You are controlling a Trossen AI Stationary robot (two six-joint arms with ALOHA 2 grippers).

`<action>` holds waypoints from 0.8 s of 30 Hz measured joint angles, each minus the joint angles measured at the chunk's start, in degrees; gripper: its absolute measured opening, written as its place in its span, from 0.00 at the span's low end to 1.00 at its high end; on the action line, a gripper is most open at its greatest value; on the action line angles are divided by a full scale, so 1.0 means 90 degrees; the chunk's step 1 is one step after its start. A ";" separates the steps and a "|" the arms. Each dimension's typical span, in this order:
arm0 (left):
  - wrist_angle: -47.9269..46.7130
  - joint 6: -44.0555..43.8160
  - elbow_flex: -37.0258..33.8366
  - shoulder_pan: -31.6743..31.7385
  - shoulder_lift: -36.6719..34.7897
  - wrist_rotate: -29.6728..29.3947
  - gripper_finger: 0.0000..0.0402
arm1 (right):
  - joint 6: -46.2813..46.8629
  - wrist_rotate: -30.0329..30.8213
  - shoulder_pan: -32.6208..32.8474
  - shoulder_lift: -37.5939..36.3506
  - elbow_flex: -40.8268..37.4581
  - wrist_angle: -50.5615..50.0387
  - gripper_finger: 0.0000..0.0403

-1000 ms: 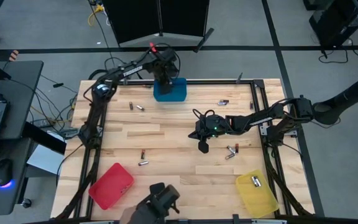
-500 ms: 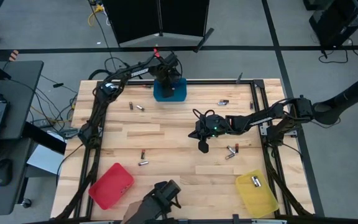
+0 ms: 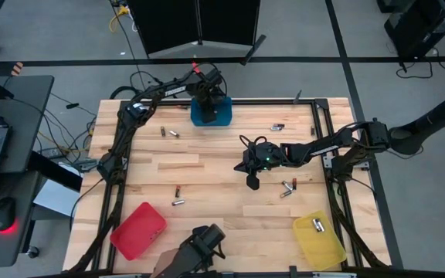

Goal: Sort batteries
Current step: Put the black-brown battery into the blue bin

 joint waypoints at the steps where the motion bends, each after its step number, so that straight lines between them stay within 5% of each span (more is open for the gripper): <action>1: -0.0013 0.0000 0.0000 -0.0001 0.0000 -0.0016 0.20 | 0.0000 0.0000 -0.0002 0.0000 0.0000 0.0001 0.05; 12: -0.0103 0.0103 0.0000 -0.0071 -0.0102 -0.0098 0.25 | 0.0019 0.0002 -0.0007 0.0000 0.0000 0.0003 0.07; 24: 0.0010 -0.0202 0.0000 -0.0103 -0.0637 -0.0115 0.26 | 0.0022 0.0185 -0.0007 0.0000 0.0000 0.0009 0.22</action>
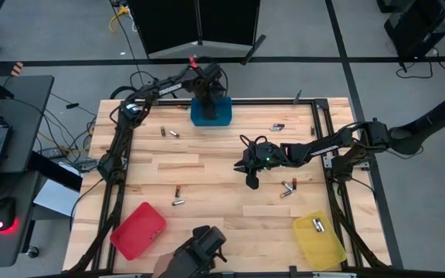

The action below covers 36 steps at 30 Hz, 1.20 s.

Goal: Sort batteries
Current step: Put the black-brown battery into the blue bin

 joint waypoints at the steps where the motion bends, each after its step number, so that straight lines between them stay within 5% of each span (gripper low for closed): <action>1: 0.0033 -0.0011 0.0000 -0.0002 -0.0044 0.0000 0.26 | -0.0002 0.0000 0.0000 0.0000 0.0000 0.0000 0.23; 12: 0.0568 -0.0267 -0.0055 -0.0070 -0.0391 -0.0002 0.15 | 0.0000 0.0000 0.0000 0.0000 0.0000 -0.0002 0.31; 17: 0.1630 -0.0530 -0.0761 -0.0101 -0.0709 0.0000 0.04 | 0.0001 0.0000 0.0000 0.0000 0.0000 -0.0055 0.31; 28: 0.5571 -0.1258 -0.4444 -0.0432 -0.3095 0.0294 0.03 | 0.0193 0.0000 0.0025 -0.0435 0.0007 -0.0673 0.29; 36: 0.7979 -0.2090 -0.7116 -0.1225 -0.5189 0.0479 0.03 | 0.0899 0.0177 0.0083 -0.0856 0.0017 -0.2051 0.12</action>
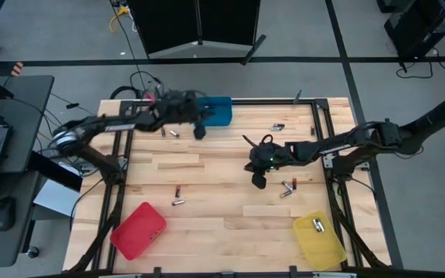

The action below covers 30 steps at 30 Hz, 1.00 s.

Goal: Sort batteries
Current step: Put the black-brown battery into the blue bin

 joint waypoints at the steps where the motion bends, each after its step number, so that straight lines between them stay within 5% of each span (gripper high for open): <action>1: 0.0252 -0.0085 -0.0273 -0.0108 -0.0232 0.0009 0.03 | 0.0174 0.0074 0.0013 -0.0086 0.0044 -0.0372 0.09; 7: 0.1508 -0.0290 -0.1467 -0.0570 -0.1136 0.0001 0.03 | 0.1846 0.1668 -0.0242 -0.0701 0.1010 -0.4164 0.02; 12: 0.1669 -0.0299 -0.1859 -0.0705 -0.1353 -0.0032 0.03 | 0.2778 0.2199 -0.1468 -0.0839 0.1586 -0.6546 0.09; 20: 0.1688 -0.0258 -0.1979 -0.0735 -0.1350 -0.0061 0.03 | 0.2741 0.2421 -0.3506 -0.0443 0.1588 -0.6831 0.18; 24: 0.1679 -0.0215 -0.1979 -0.0735 -0.1350 -0.0061 0.03 | 0.2452 0.2449 -0.3745 -0.0103 0.1590 -0.6513 0.22; 30: 0.1808 -0.0110 -0.1976 -0.0735 -0.1348 -0.0061 0.03 | 0.0634 0.2191 -0.3781 0.0781 0.2537 -0.6851 0.23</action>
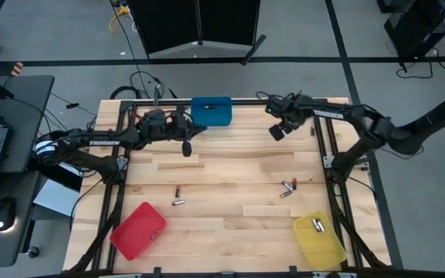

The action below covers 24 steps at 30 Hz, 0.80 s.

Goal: Sort batteries
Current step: Put the black-brown battery into the blue bin

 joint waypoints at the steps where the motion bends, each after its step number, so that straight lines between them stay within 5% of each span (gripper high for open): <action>1: 0.0007 0.0003 0.0000 0.0000 0.0000 0.0001 0.03 | -0.0444 0.0062 -0.0040 0.0176 0.0257 -0.0226 0.22; 5: -0.0083 0.0007 0.0000 0.0000 0.0002 0.0002 0.03 | -0.2091 0.0156 -0.0172 0.0920 0.1256 -0.1419 0.20; 9: -0.0164 0.0007 0.0000 0.0000 0.0002 0.0004 0.03 | -0.2613 0.0484 -0.0180 0.1654 0.1864 -0.2859 0.23; 24: -0.0708 0.0202 0.0005 0.0000 0.0007 0.0044 0.03 | -0.2832 0.0997 -0.0163 0.3155 0.0996 -0.3479 0.69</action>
